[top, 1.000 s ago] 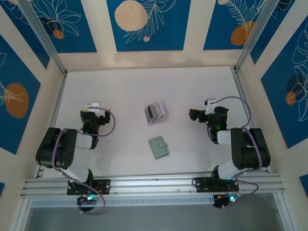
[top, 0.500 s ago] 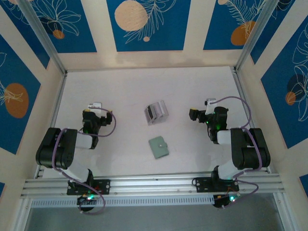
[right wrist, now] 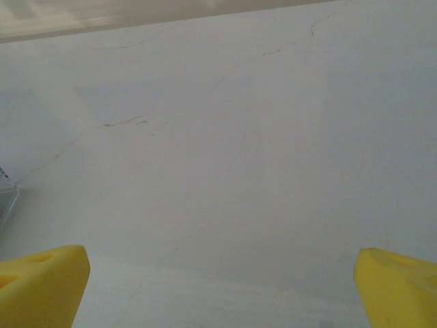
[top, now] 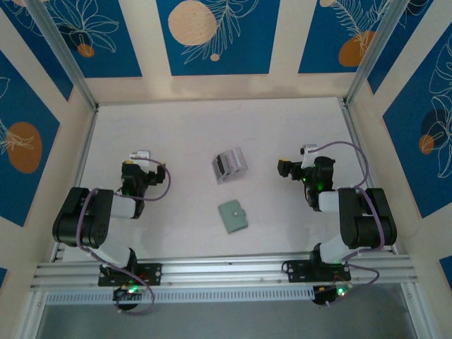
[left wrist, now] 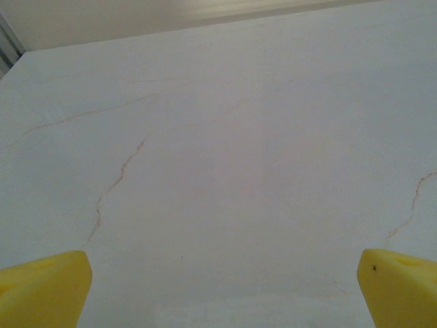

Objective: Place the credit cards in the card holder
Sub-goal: Reset both arms

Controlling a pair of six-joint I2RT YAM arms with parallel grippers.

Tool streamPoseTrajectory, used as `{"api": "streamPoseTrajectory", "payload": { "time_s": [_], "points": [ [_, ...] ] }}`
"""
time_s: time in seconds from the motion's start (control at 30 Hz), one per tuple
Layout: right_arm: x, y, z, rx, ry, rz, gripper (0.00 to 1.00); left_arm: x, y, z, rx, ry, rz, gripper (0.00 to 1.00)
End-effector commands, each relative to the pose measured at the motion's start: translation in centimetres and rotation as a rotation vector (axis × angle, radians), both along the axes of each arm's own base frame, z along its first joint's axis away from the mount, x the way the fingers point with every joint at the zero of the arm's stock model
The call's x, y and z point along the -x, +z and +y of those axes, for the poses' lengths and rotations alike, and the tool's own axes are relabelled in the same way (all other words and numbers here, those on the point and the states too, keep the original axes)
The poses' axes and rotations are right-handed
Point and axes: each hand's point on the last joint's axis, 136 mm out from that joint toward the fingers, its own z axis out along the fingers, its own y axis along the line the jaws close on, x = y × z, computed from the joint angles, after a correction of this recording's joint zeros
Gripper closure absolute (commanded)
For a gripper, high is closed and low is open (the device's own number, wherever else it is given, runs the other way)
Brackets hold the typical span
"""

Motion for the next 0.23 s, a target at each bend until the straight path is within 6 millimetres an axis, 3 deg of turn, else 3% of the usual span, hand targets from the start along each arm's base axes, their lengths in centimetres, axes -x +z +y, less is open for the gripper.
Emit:
{"api": "streamPoseTrajectory", "payload": {
  "time_s": [0.0,0.2],
  "points": [
    [-0.81,0.9,-0.24,0.018,-0.004,-0.031,0.01,-0.94,0.96,-0.59,0.011,-0.049,-0.01,0.0],
    [-0.8,0.9,-0.23,0.019,-0.003,-0.031,0.01,-0.57,1.27,-0.53,0.005,-0.049,-0.034,0.0]
  ]
}}
